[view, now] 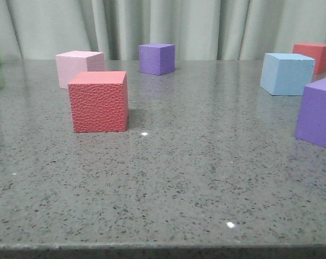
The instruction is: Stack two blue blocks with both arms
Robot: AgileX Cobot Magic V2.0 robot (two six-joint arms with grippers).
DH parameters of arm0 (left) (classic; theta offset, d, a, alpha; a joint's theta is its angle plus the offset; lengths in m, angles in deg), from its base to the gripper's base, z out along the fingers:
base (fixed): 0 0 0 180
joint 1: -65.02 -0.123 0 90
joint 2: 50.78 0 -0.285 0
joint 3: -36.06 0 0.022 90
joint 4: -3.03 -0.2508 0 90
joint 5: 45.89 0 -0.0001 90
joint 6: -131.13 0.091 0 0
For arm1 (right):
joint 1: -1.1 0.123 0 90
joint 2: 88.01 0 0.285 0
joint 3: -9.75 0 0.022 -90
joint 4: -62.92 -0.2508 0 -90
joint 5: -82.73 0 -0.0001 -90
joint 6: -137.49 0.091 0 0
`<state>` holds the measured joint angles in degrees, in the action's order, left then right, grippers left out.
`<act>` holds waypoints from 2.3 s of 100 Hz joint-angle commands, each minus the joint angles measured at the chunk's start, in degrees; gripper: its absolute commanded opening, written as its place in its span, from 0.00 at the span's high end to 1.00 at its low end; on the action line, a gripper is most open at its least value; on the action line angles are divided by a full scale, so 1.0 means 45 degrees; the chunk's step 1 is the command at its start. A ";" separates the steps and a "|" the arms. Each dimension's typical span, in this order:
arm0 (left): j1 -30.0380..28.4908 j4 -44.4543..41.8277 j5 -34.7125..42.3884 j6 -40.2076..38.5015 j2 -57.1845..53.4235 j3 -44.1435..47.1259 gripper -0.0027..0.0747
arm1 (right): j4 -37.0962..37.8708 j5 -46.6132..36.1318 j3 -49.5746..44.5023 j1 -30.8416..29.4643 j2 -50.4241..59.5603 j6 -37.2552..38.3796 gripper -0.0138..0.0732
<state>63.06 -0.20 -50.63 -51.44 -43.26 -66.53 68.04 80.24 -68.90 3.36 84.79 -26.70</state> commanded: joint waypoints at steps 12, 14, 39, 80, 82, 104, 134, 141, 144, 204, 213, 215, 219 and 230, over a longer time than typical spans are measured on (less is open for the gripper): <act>-0.0039 0.0047 0.1052 -0.0037 -0.0429 0.0047 0.99 | -0.0004 -0.0947 0.0223 -0.0046 0.0264 -0.0148 0.92; -0.0039 0.0047 0.1052 -0.0037 -0.0429 0.0047 0.99 | -0.0004 -0.0947 0.0223 -0.0046 0.0264 -0.0148 0.92; -0.0039 0.0047 0.1052 -0.0037 -0.0429 0.0047 0.99 | -0.0004 -0.0947 0.0223 -0.0046 0.0264 -0.0148 0.92; -0.0039 0.0047 0.1442 -0.0037 -0.0429 -0.0004 0.99 | 0.0005 -0.0897 0.0257 -0.0046 0.0264 -0.0148 0.92; -0.0039 0.0047 0.1442 -0.0037 -0.0429 -0.0048 0.99 | 0.0005 -0.0898 0.0266 -0.0046 0.0253 -0.0148 0.92; -0.0039 0.0047 0.0129 -0.0037 0.0150 -0.1869 0.99 | 0.0939 -0.0056 0.1376 -0.0046 -0.0184 -0.0148 0.92; -0.0039 0.0104 -0.2567 -0.0037 0.3218 -0.5469 0.99 | 0.0993 0.4045 0.5195 -0.0023 -0.2555 -0.0135 0.91; -0.0039 0.0133 -0.3112 -0.0037 0.4033 -0.6268 0.99 | 0.0993 0.4820 0.6093 -0.0023 -0.3263 -0.0135 0.91; -0.0039 0.0229 -0.3243 -0.0037 0.4426 -0.6553 0.99 | 0.0993 0.5135 0.6421 -0.0023 -0.3557 -0.0135 0.91; -0.0039 0.1131 -0.3906 -0.0037 0.7023 -0.9458 0.77 | 0.0931 0.7439 0.9855 -0.0009 -0.7198 -0.0147 0.62; -0.0039 0.1131 -0.3906 -0.0037 0.7023 -0.9458 0.60 | 0.0763 0.7439 0.9855 -0.0009 -0.7213 -0.0147 0.41; -0.0039 0.1131 -0.3906 -0.0037 0.7023 -0.9458 0.55 | 0.0725 0.7451 0.9855 -0.0009 -0.7213 -0.0147 0.36; -0.0039 0.1131 -0.3906 -0.0037 0.7023 -0.9458 0.48 | 0.0657 0.7473 0.9855 -0.0009 -0.7213 -0.0147 0.27; -0.0039 0.1131 -0.3906 -0.0037 0.7023 -0.9458 0.28 | 0.0615 0.7485 0.9855 -0.0009 -0.7213 -0.0147 0.14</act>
<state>63.06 4.42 -72.09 -51.44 -12.15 -107.05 70.60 117.64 -26.50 3.36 52.99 -26.79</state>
